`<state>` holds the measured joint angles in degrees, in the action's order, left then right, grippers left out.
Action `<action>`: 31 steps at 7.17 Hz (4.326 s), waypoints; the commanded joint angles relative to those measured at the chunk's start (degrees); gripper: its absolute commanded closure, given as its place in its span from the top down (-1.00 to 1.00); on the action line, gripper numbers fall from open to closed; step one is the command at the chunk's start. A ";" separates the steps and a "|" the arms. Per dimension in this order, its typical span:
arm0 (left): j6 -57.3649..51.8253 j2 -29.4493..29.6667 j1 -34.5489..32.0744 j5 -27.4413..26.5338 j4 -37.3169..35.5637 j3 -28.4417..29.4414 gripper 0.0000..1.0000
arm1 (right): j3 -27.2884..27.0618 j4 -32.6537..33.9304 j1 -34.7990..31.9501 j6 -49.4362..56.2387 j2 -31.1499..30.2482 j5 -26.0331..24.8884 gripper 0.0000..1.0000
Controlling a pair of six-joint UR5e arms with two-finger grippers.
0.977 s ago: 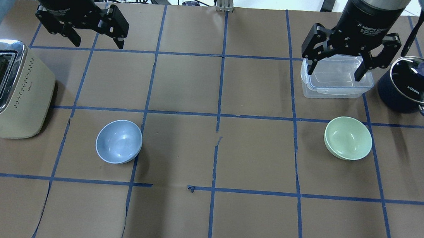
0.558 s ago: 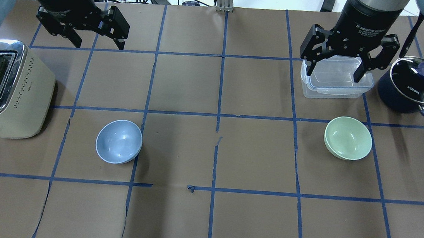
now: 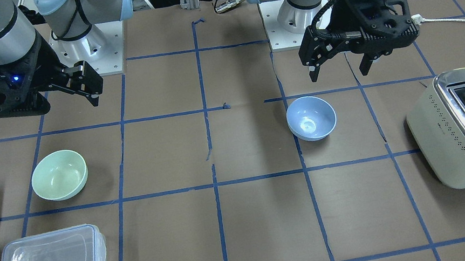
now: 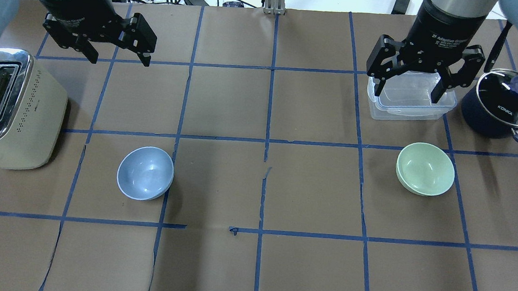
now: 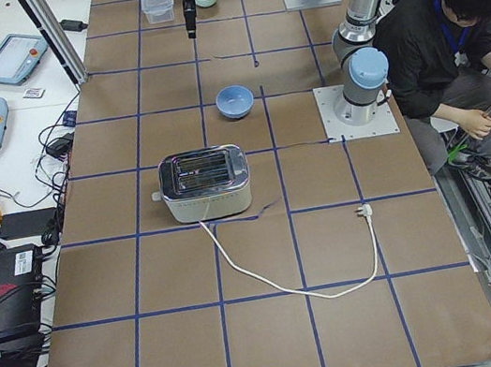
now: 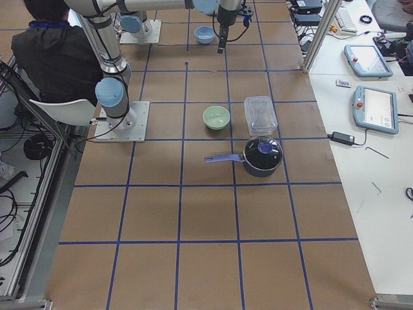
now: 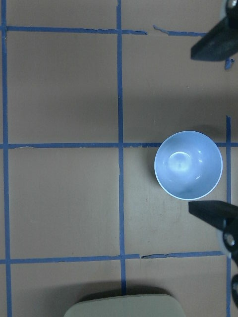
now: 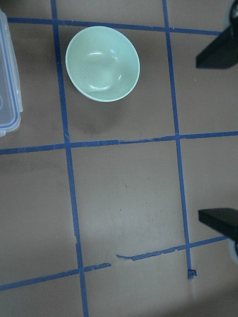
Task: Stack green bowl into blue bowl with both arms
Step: 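Reach the left gripper down to the rim of the light blue bowl, then grasp the blue bowl rim with left gripper while right grasps green bowl, then slide the blue bowl toward the table center with the left gripper, then release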
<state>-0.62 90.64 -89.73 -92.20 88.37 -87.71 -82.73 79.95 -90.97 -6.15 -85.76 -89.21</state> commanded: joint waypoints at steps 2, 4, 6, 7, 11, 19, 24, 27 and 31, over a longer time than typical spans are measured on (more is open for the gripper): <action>-2.34 -0.99 0.43 -0.26 -0.04 -2.54 1.00 | -0.07 0.47 0.01 -0.09 -0.10 0.54 1.00; -12.75 -1.43 6.36 0.00 -1.96 -11.03 1.00 | 0.11 0.65 -0.08 -0.09 -0.19 0.79 1.00; -14.85 -1.96 10.97 0.62 -15.08 -22.98 1.00 | 0.28 0.56 0.09 0.08 -0.19 0.10 1.00; -14.76 -0.05 12.45 0.62 -23.34 -29.82 1.00 | 0.28 0.39 0.09 -0.18 -0.28 0.01 1.00; -14.85 4.44 12.64 0.27 -34.93 -38.94 0.73 | -0.59 -3.19 0.09 -0.71 -1.07 -0.17 1.00; -12.53 5.85 12.21 11.91 -34.41 -35.18 -1.00 | -13.64 17.96 23.12 11.42 3.76 -4.21 1.00; 19.64 15.24 -7.54 17.76 -40.27 -26.30 -1.00 | -33.63 42.48 23.47 11.86 4.29 -3.25 1.00; 21.71 19.30 -9.67 17.67 -40.29 -20.84 -0.53 | -33.82 43.53 24.35 11.95 8.42 -3.25 0.96; 23.74 17.91 -11.36 16.97 -40.82 -20.31 0.99 | -33.82 43.01 24.35 12.65 9.74 -3.33 -0.67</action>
<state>23.36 109.76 -101.74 -74.96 47.59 -108.29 -116.61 123.20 -66.63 6.28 -76.15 -92.51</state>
